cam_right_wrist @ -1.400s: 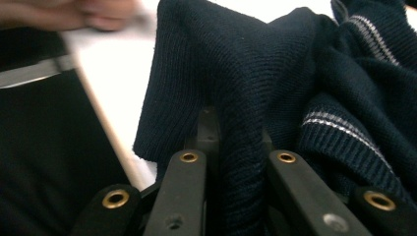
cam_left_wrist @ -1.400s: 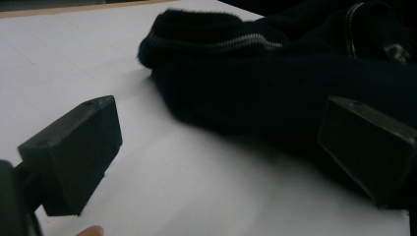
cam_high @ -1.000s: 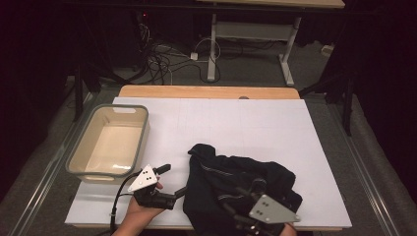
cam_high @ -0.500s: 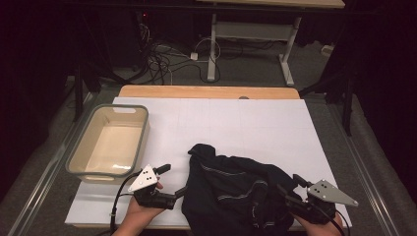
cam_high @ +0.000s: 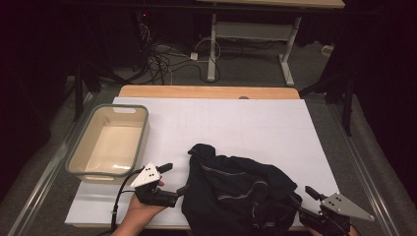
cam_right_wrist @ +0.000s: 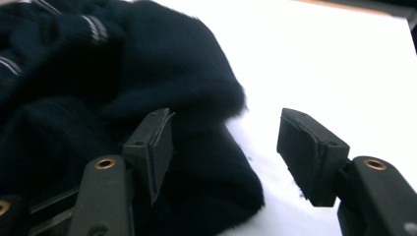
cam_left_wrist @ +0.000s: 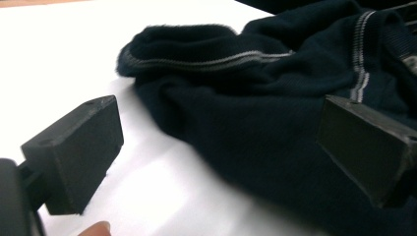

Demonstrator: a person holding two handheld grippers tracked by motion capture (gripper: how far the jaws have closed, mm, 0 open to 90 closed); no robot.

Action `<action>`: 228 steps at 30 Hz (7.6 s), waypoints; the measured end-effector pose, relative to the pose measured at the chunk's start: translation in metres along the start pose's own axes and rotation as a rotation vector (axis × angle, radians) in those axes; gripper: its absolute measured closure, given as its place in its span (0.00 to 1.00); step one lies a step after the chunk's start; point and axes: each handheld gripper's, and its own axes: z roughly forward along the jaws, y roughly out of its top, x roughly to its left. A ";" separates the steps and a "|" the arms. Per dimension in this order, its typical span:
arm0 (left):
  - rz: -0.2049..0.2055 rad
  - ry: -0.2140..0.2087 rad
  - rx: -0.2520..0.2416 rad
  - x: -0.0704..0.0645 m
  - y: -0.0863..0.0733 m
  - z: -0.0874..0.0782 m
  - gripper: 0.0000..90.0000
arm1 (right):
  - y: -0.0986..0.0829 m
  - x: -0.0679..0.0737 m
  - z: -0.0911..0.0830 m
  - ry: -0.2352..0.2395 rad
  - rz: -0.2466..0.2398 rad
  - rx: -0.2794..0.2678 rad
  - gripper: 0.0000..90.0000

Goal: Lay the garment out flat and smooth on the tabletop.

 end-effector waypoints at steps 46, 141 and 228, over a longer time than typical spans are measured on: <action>0.097 0.067 0.013 -0.011 0.038 -0.001 0.83 | -0.001 0.009 0.009 0.035 -0.023 0.010 0.48; 0.012 0.012 0.092 -0.010 -0.011 0.010 0.78 | -0.012 0.049 -0.004 0.084 -0.050 -0.082 0.86; 0.040 0.062 0.086 0.012 -0.012 0.001 0.25 | -0.011 0.020 0.038 0.068 0.014 0.006 0.42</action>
